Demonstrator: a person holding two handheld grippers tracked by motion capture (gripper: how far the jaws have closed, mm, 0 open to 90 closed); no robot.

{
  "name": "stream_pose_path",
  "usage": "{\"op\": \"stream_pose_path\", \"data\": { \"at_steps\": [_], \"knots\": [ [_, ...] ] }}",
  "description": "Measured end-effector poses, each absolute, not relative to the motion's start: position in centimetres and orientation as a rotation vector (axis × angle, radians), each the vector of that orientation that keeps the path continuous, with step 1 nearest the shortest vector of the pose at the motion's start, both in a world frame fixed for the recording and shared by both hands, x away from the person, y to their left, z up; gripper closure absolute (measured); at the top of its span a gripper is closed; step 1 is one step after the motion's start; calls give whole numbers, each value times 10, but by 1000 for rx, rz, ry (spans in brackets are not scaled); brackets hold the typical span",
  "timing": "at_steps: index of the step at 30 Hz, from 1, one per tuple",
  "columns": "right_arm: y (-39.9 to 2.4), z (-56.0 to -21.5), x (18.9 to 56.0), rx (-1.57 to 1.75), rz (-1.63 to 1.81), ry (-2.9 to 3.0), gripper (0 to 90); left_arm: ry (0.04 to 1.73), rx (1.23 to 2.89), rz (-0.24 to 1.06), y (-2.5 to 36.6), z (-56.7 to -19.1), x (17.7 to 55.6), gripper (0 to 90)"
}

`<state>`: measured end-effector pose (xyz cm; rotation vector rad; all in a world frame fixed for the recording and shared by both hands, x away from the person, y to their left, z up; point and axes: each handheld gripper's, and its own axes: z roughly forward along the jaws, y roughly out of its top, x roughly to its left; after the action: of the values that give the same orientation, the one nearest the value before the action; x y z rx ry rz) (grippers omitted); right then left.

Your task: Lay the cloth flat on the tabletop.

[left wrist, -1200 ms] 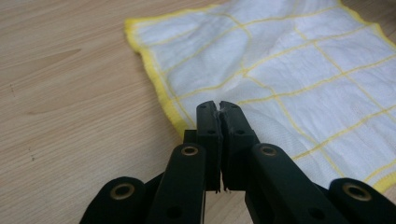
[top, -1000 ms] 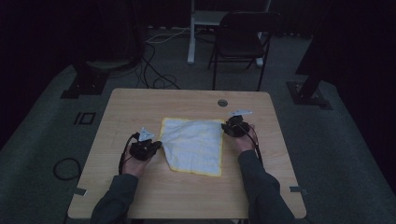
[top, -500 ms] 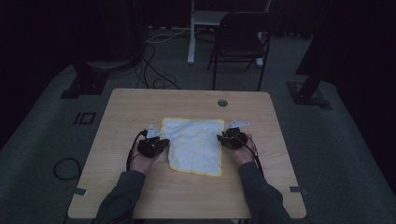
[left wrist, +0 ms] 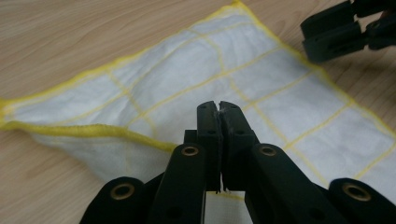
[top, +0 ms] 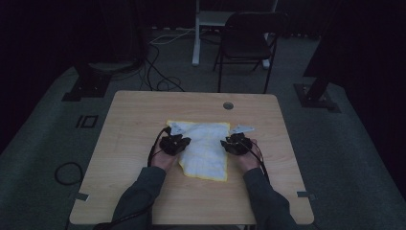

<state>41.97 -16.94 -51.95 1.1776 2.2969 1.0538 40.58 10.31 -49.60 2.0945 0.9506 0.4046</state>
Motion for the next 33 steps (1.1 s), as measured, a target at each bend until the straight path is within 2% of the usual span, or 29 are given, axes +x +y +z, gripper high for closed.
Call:
{"op": "stream_pose_path", "data": {
  "at_steps": [5,7,19,26,33],
  "knots": [
    [-169,-522,419,1183,1058,2298,669,922,2100,389,94,-492,409,869],
    [-169,-522,418,1180,1058,2299,669,921,2081,392,96,-490,407,774],
    [-177,-524,414,1195,1058,2294,667,987,2018,456,144,-481,383,754],
    [-178,-524,411,1188,1058,2290,666,1048,2020,465,170,-490,376,754],
    [-176,-527,405,1177,1056,2307,661,1079,2079,458,178,-510,371,754]
  ]
}}
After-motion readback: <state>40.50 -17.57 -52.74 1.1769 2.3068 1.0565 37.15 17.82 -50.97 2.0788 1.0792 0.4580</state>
